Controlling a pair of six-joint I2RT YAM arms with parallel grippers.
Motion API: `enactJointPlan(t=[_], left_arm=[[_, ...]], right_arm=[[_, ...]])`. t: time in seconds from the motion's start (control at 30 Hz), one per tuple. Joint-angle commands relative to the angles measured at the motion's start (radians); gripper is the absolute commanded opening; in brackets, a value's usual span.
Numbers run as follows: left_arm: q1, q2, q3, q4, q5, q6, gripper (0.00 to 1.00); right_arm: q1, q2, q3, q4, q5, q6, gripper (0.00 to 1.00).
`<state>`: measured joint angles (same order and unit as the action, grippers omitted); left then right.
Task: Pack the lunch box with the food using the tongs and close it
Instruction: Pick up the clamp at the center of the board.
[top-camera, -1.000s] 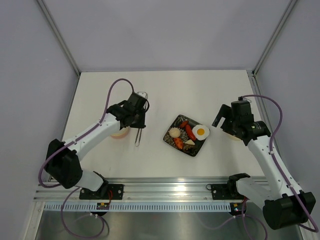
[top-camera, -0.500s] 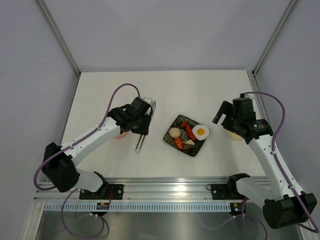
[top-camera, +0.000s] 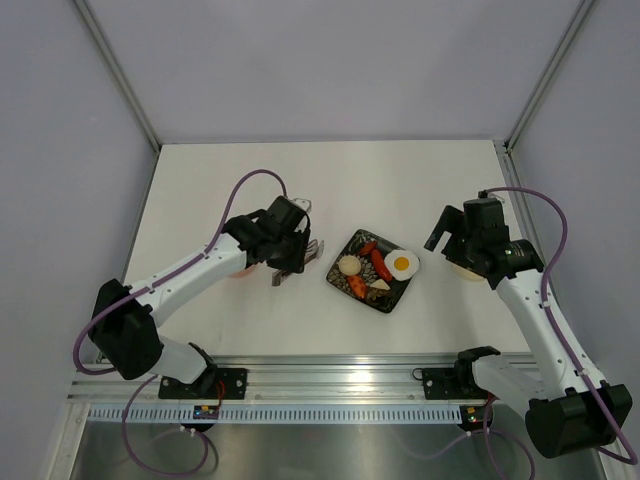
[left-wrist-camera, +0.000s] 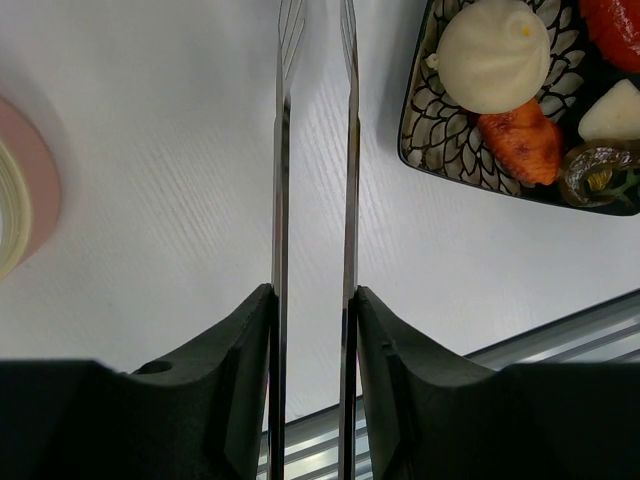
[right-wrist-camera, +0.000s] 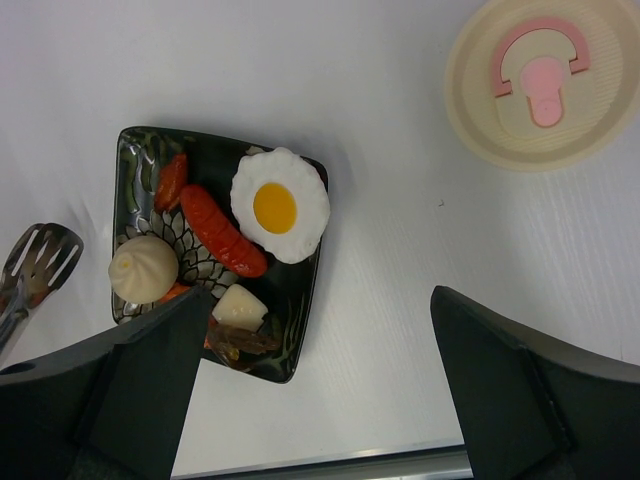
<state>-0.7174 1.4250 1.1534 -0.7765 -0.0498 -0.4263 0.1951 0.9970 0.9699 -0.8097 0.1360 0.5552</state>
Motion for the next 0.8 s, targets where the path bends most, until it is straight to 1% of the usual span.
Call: enactJointPlan(t=[0.0,0.1,0.3,0.5,0.67,0.77], left_arm=[[-0.005,-0.005,-0.003,0.056,0.03,-0.003,0.39],[-0.007,-0.009,-0.001,0.057,0.033,-0.005,0.36],[-0.01,-0.041,0.028,0.039,0.038,0.0,0.36],[-0.045,-0.078,0.089,0.003,0.034,0.015,0.36],[-0.076,-0.098,0.135,-0.032,0.002,0.011,0.36],[-0.096,-0.101,0.164,-0.04,0.024,0.004,0.36]], right_arm=[[-0.003,-0.018,-0.003,0.009,-0.007,0.014,1.0],[-0.005,-0.017,-0.008,0.009,-0.015,0.012,0.99],[-0.005,-0.017,-0.017,0.009,-0.022,0.014,0.99],[-0.005,-0.017,-0.022,0.007,-0.033,0.014,0.99],[-0.005,-0.017,-0.019,-0.005,-0.042,0.002,0.99],[-0.003,-0.023,-0.025,-0.009,-0.044,-0.014,0.99]])
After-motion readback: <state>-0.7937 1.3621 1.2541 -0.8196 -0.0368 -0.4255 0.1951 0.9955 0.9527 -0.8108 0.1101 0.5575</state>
